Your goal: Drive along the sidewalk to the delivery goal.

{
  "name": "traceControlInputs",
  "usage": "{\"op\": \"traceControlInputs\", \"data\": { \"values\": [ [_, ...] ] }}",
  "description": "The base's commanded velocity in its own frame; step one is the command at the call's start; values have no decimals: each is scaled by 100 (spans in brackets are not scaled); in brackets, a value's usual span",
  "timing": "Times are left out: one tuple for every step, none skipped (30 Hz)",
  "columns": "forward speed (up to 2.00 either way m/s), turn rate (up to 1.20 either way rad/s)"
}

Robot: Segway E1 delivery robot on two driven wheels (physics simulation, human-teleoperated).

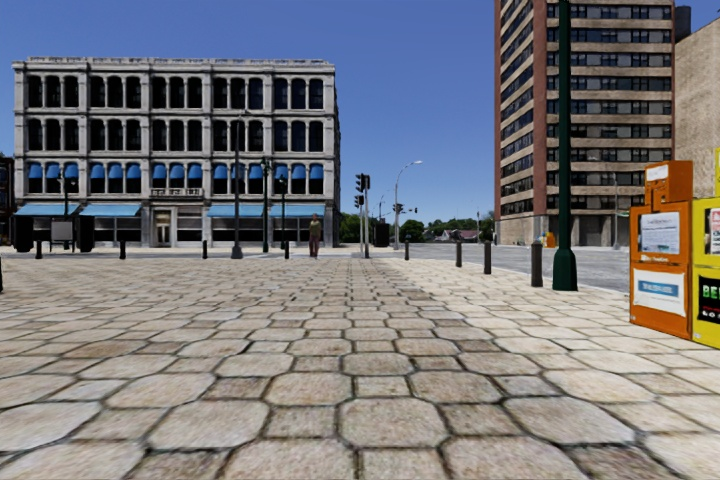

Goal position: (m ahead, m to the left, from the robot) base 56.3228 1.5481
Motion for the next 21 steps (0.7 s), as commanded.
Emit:
{"op": "traceControlInputs", "data": {
  "values": [
    [200, 0],
    [200, 0],
    [200, 0],
    [200, 0],
    [200, 0],
    [200, 0],
    [200, 0],
    [200, 0],
    [200, 0],
    [200, 0],
    [200, 0],
    [200, 0],
    [200, 0],
    [200, 0],
    [200, 0],
    [200, 0],
    [200, 0],
    [200, 0],
    [200, 0],
    [200, 0],
    [200, 0]
  ]
}}
